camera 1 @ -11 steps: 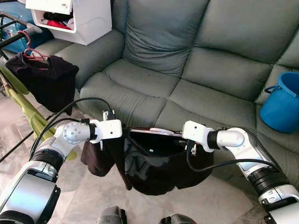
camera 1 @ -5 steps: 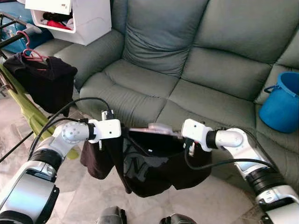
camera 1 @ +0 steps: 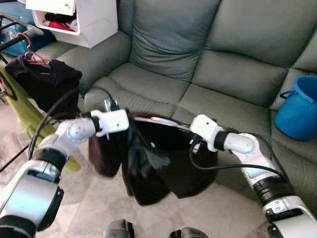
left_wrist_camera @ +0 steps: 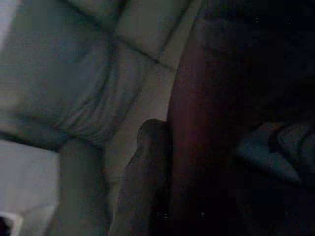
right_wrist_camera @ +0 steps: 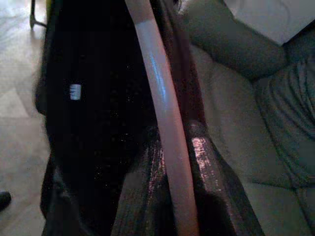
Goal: Hang hanger
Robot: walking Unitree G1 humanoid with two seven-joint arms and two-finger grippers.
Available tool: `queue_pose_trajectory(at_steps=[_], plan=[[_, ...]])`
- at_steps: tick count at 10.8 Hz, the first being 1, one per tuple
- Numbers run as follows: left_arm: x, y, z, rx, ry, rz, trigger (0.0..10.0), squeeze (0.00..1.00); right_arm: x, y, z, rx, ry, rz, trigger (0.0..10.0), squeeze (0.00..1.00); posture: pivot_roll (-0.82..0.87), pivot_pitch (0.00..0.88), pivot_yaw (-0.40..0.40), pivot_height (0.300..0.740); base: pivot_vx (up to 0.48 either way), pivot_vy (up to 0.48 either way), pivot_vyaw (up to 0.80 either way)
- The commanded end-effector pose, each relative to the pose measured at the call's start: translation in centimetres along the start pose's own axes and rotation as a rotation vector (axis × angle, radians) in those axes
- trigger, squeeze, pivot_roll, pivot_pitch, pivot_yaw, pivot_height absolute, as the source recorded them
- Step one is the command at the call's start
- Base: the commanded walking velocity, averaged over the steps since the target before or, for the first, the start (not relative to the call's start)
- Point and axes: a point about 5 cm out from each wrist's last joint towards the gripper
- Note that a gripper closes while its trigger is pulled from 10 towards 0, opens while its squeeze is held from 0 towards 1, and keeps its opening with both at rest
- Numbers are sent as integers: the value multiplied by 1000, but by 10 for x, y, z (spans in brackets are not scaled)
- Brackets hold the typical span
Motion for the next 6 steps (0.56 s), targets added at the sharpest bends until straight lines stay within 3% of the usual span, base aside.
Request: queue_pose_trajectory(at_steps=[1, 4, 5, 6], plan=[[-18, 0, -3, -37, 13, 94, 3843, 0, -10, 5, 18, 101, -24, 50, 0, 0, -95, 0, -40, 740, 0, 0, 0], [-20, 3, 0, -39, 52, 118, 5686, 0, -31, 9, 3, 32, -31, 137, 0, 0, -97, 0, -37, 740, 0, 0, 0], [-19, 3, 0, -35, 48, 112, 9882, 0, -30, 9, 0, 15, -35, 127, 0, 0, -97, 0, -37, 740, 0, 0, 0], [-16, 3, 0, -23, 29, 94, 10000, 1000, -28, 9, -1, 5, -35, 117, 0, 0, -94, 0, -39, 740, 0, 0, 0]])
Point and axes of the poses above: a point about 5 cm out from each wrist's last joint towards the gripper, its own y axis pointing out of the wrist towards the gripper, its own z axis along the axis of the wrist's last joint, x = y × z, and after that the axes turned 14 degrees about y, right-handed
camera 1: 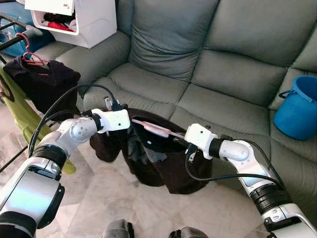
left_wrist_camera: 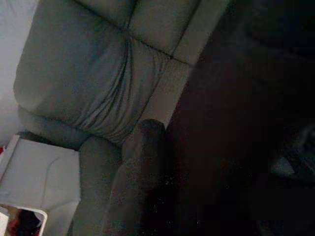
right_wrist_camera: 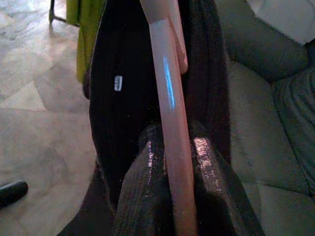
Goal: Hang hanger
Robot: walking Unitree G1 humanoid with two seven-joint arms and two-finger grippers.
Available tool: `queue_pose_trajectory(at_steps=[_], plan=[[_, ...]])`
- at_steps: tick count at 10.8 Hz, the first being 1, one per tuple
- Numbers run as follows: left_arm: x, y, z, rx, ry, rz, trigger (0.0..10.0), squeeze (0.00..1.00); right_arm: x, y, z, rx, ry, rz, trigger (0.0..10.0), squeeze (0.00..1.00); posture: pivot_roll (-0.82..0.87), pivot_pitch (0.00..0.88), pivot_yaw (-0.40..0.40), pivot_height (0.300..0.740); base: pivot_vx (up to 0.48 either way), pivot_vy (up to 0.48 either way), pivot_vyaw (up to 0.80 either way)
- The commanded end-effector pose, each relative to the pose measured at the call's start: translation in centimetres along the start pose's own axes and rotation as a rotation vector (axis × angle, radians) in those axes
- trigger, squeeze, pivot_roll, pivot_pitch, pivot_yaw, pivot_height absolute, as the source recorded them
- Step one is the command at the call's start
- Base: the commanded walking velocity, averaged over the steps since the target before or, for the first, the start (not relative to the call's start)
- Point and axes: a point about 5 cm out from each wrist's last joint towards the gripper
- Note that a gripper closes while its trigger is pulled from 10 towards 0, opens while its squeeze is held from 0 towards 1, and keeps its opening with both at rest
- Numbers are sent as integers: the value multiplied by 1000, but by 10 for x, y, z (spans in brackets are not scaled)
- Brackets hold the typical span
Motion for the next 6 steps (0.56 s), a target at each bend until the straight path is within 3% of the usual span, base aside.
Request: queue_pose_trajectory(at_steps=[1, 4, 6], plan=[[-14, 1, 0, 2, -35, 59, 10000, 1000, -7, 6, 10, 45, -31, 50, 0, 0, -94, 0, -39, 740, 0, 0, 0], [-11, 1, 4, 41, -13, 37, 10000, 1000, -2, 6, 5, 1, -23, 15, 0, 0, -92, 0, -41, 740, 0, 0, 0], [-7, -3, 10, 125, 48, -25, 10000, 1000, 1, 5, -7, -47, 59, -49, 0, 0, -89, 0, -39, 740, 0, 0, 0]])
Point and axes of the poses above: a point about 5 cm out from each wrist's last joint towards the gripper, its own y axis pointing out of the wrist towards the gripper, its own z axis along the axis of the wrist's last joint, x = y × z, and after that the axes turned 14 degrees about y, right-handed
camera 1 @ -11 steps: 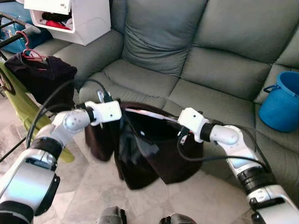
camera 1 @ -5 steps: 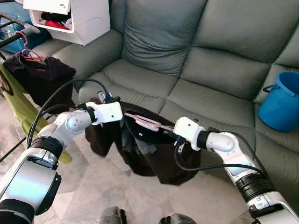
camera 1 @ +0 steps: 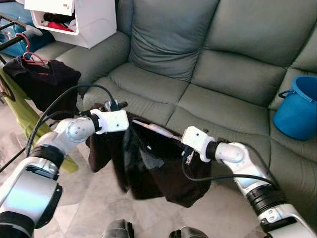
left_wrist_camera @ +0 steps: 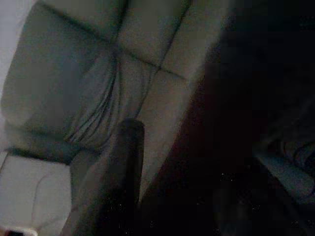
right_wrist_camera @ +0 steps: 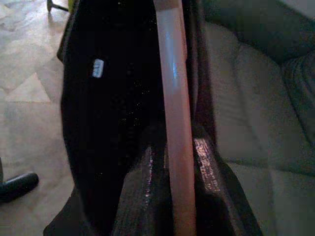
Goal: Hang hanger
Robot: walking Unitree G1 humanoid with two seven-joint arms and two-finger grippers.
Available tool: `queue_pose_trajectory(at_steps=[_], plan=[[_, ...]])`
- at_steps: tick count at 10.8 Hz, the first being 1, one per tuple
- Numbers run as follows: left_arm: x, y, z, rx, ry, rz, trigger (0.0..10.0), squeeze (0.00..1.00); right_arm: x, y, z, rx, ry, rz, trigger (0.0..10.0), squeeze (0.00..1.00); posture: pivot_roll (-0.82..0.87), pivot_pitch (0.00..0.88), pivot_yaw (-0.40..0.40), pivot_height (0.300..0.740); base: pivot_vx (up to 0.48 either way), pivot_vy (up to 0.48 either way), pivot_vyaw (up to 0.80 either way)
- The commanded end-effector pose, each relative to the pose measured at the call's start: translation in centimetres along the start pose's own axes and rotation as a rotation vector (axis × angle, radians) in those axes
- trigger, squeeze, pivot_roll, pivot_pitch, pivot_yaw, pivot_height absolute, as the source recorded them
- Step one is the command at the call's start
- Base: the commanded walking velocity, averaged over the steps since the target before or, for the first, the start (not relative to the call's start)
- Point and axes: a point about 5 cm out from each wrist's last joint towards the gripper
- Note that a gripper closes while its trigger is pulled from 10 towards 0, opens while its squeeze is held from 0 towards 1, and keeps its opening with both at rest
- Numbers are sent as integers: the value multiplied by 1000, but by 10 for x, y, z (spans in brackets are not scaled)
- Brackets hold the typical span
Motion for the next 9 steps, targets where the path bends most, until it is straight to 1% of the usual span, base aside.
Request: queue_pose_trajectory(at_steps=[1, 2, 3, 4, 5, 6, 7, 8, 9], plan=[[-4, 0, 8, 65, 32, 8, 10000, 1000, 7, -2, -1, 6, 50, -40, 0, 0, -89, 0, -39, 740, 0, 0, 0], [-1, -4, 6, 71, 25, 11, 10000, 1000, 6, -2, -5, 2, 88, -51, 0, 0, -86, 0, -36, 740, 0, 0, 0], [-1, -7, 5, 72, 31, 26, 10000, 1000, 4, -2, -7, 1, 107, -47, 0, 0, -86, 0, -35, 740, 0, 0, 0], [-2, -10, 4, 73, 41, 60, 10000, 1000, -1, -2, -12, -8, 131, -45, 0, 0, -86, 0, -35, 740, 0, 0, 0], [-7, -14, 4, 89, 42, 123, 10000, 1000, -7, 0, -19, -22, 163, -53, 0, 0, -83, 0, -30, 740, 0, 0, 0], [-10, -15, 4, 96, 44, 141, 10000, 1000, -8, 0, -20, -17, 186, -71, 0, 0, -85, 0, -29, 740, 0, 0, 0], [-12, -17, 2, 87, 7, 175, 10000, 1000, -8, 0, -20, -7, 193, -91, 0, 0, -86, 0, -26, 740, 0, 0, 0], [-3, -20, -7, 18, -58, 186, 10000, 1000, -4, -1, -17, 27, 194, -153, 0, 0, -88, 0, -23, 740, 0, 0, 0], [5, -23, -13, -29, -163, 231, 10000, 1000, -1, -2, -13, 60, 204, -194, 0, 0, -93, 0, -17, 740, 0, 0, 0]])
Point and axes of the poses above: a point about 5 cm out from each wrist's last joint towards the gripper, its own y axis pointing out of the wrist towards the gripper, its own z axis along the axis of the wrist's last joint, x = y × z, and after that the axes turned 14 degrees about y, right-handed
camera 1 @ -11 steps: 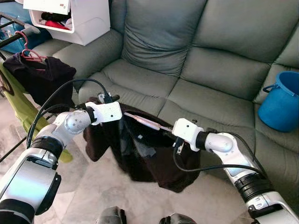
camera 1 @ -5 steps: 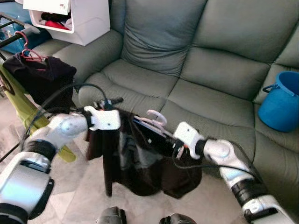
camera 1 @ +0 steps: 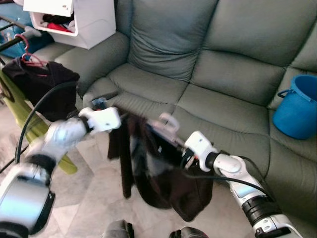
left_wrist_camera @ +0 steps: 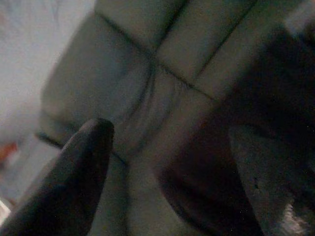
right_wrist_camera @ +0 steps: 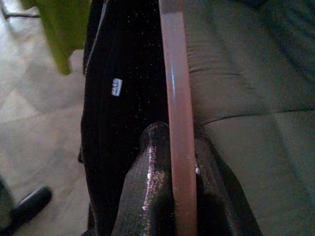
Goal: Hang hanger
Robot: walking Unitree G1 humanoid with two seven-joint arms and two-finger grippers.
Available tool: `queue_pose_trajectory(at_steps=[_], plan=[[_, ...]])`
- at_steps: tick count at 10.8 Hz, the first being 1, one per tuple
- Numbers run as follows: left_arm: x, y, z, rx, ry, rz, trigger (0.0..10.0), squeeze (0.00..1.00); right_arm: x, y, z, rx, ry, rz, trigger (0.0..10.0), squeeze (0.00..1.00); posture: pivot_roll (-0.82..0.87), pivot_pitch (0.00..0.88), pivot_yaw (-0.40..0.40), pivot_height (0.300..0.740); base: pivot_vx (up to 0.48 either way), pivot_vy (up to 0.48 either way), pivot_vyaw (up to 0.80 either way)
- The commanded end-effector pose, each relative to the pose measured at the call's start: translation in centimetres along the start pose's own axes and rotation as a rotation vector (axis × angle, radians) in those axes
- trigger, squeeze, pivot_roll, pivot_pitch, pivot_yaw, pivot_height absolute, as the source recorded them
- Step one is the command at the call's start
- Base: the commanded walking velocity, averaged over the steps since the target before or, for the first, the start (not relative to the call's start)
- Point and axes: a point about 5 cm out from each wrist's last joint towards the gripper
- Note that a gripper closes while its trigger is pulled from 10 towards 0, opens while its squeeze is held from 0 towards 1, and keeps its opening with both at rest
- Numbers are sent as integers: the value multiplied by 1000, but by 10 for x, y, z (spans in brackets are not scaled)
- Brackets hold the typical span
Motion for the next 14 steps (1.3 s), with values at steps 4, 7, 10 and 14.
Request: queue_pose_trajectory(at_steps=[4, 7, 10, 14], plan=[[24, -18, -34, -308, -579, 336, 10000, 1000, 1, -27, 23, 221, 142, -112, 0, 0, -129, 0, 6, 740, 0, 0, 0], [21, -26, -38, -340, -776, 470, 10000, 0, -10, -32, 28, 339, 353, -287, 10000, 0, -109, 0, 2, 740, 0, 0, 0], [41, -53, -22, -235, -692, 460, 10000, 0, -23, -55, 24, 420, 344, -370, 10000, 0, -102, 0, -10, 740, 0, 0, 0], [49, -91, -13, -245, -606, 404, 10000, 0, -19, -70, 26, 439, 343, -398, 10000, 0, -92, 0, -16, 740, 0, 0, 0]])
Point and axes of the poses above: a point about 5 cm out from each wrist's last joint towards the gripper, its own y axis pointing out of the wrist towards the gripper, its own z axis along the axis of the wrist's last joint, x = y × z, and after that the axes turned 14 degrees about y, right-handed
